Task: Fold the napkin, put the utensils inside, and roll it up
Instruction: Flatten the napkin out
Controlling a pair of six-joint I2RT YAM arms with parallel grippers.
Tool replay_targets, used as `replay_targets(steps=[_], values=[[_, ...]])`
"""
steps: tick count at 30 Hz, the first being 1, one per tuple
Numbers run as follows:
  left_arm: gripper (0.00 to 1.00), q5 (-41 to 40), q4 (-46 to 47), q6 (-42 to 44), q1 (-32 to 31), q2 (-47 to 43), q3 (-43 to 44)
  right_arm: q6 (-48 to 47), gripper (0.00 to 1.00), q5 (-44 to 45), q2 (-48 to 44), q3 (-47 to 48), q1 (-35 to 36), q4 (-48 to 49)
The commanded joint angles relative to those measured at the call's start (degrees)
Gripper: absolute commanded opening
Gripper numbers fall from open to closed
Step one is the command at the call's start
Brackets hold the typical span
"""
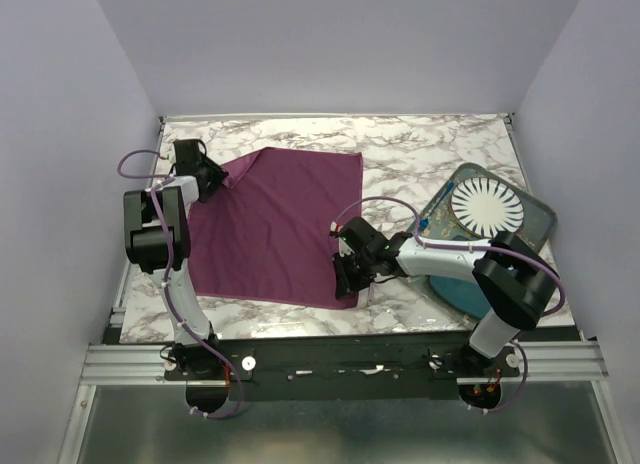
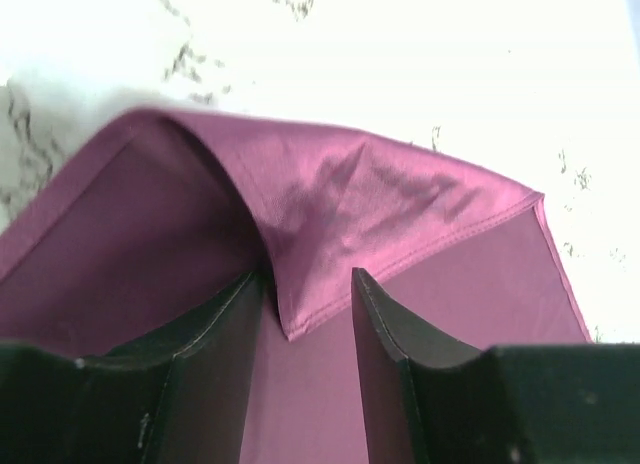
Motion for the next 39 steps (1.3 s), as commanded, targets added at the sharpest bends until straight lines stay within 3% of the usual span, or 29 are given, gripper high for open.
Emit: replay_targets(steps=[1,3,10,13,18,19,22,23,26,30,39], values=[[0.45,-0.2,1.5,-1.1,0.6,2.9,2.1,0.5,0.27,1.2,0.0,-2.0,-0.2,-0.6],[0.41,0.2,2.6,-1.5,0.7,3.1,1.8,0.6,0.27,1.1,0.3,-2.1,-0.2,-0.5],[0.11,5.9,9.5,-6.4,2.0,2.0,3.4,1.0,0.26,1.6,1.1,-2.0,-0.4,-0.5],[0.08,5.3,11.2,-9.5,4.0,2.3,6.6,1.3,0.26,1.5,1.2,-1.6,-0.5,-0.5],[0.29,5.3,8.5,-13.0,7.2,8.6,18.6,2.1,0.26,1.4,0.8,0.2,-0.7,-0.8],[0.48,5.5,7.0,-12.5,7.7,9.4,20.5,2.4,0.26,1.4,0.4,0.4,-0.8,-0.9],[0.71,5.1,-2.6,-6.7,7.1,8.1,27.8,3.6,0.28,2.6,-2.9,0.6,-1.9,-1.1],[0.72,5.4,-7.1,-5.6,6.5,7.3,28.7,4.2,0.29,2.9,-3.6,0.8,-2.4,-1.4],[0.77,5.2,-15.7,-1.0,4.8,3.0,29.6,4.8,0.47,2.4,-5.6,2.6,-5.8,-2.9],[0.76,3.1,-19.9,5.6,1.3,-6.1,19.6,3.7,0.60,7.4,-4.9,9.9,-10.4,-9.9],[0.69,1.4,-21.7,13.6,-7.6,-27.0,-4.8,0.6,0.61,16.2,9.8,34.8,-21.0,-16.3]])
